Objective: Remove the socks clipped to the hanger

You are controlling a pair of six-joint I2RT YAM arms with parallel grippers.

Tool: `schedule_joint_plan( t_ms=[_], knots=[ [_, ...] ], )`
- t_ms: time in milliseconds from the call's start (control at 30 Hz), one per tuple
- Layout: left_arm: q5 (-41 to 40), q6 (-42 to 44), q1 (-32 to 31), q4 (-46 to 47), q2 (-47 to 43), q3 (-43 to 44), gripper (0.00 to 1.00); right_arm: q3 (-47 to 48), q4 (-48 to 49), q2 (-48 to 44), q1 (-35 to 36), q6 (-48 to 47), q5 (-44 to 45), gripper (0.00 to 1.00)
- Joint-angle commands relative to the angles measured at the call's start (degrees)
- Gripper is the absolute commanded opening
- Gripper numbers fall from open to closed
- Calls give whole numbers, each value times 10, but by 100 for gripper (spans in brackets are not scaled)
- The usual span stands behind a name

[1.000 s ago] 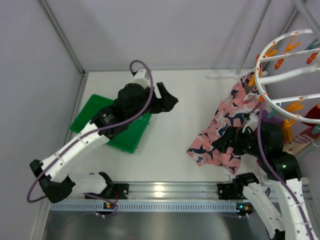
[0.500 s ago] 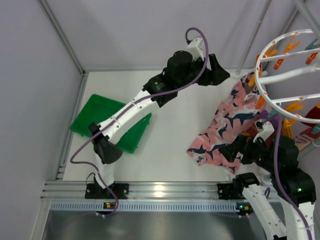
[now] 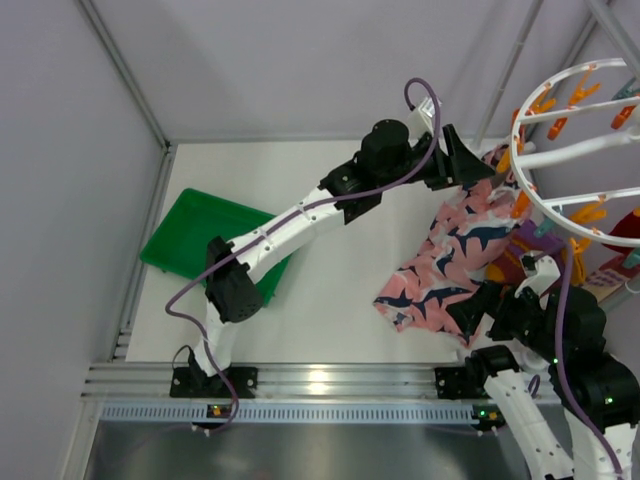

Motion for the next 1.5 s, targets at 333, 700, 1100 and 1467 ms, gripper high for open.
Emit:
schedule_joint_plan(
  t_ms=[333,700,1100,1467],
  knots=[
    [10,-101,-47,105,-9,83,59,35,-29,-14,5,9,12,99],
    [-9,-105,-50,104,2,81,55,67,-46,-17,5,3,24,99],
    [-34,-103,-64,104,30,67,51,80,-51,-20,5,2,23,99],
    [-51,-84,-67,104,18,39,51,75,-56,-29,5,1,24,99]
  ],
)
